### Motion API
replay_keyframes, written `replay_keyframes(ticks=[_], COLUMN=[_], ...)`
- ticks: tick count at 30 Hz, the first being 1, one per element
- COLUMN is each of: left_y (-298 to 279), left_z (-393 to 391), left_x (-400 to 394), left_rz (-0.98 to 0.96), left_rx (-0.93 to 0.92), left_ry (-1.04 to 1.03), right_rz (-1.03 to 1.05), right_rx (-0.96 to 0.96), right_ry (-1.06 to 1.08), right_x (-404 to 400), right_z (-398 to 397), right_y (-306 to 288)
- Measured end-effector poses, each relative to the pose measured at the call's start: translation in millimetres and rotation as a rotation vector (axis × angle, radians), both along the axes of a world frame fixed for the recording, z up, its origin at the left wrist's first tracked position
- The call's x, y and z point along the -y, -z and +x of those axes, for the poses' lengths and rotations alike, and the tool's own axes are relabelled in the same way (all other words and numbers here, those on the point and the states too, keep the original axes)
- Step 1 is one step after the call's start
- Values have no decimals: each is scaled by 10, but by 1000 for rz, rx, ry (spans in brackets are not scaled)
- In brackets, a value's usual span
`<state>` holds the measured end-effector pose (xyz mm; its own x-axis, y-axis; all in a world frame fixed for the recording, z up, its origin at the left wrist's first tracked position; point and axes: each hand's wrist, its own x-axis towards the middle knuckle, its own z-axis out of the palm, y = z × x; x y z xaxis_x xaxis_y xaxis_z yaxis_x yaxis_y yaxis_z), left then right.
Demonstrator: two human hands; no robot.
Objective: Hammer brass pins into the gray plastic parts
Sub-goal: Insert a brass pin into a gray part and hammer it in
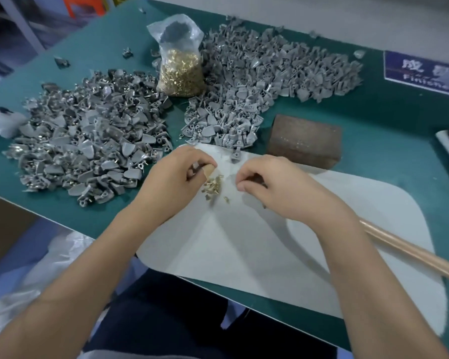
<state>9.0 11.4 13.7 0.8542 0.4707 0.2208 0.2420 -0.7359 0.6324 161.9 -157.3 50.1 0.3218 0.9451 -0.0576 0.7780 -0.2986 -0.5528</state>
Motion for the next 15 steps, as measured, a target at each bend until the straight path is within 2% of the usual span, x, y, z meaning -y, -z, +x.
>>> replay_keyframes(ticks=[3, 6, 10, 15], left_y=[-121, -266, -298, -297], left_z=[190, 412, 601, 703], left_x=[-43, -56, -96, -187], left_rz=[0, 165, 324, 339], left_rx=[-21, -97, -187, -179], left_ry=[4, 174, 299, 369], right_rz=[212, 420, 470, 577], right_rx=[-125, -156, -142, -165], right_ry=[179, 334, 323, 381], right_x=[28, 62, 134, 166], right_z=[89, 165, 249, 331], right_y=[-3, -1, -38, -29])
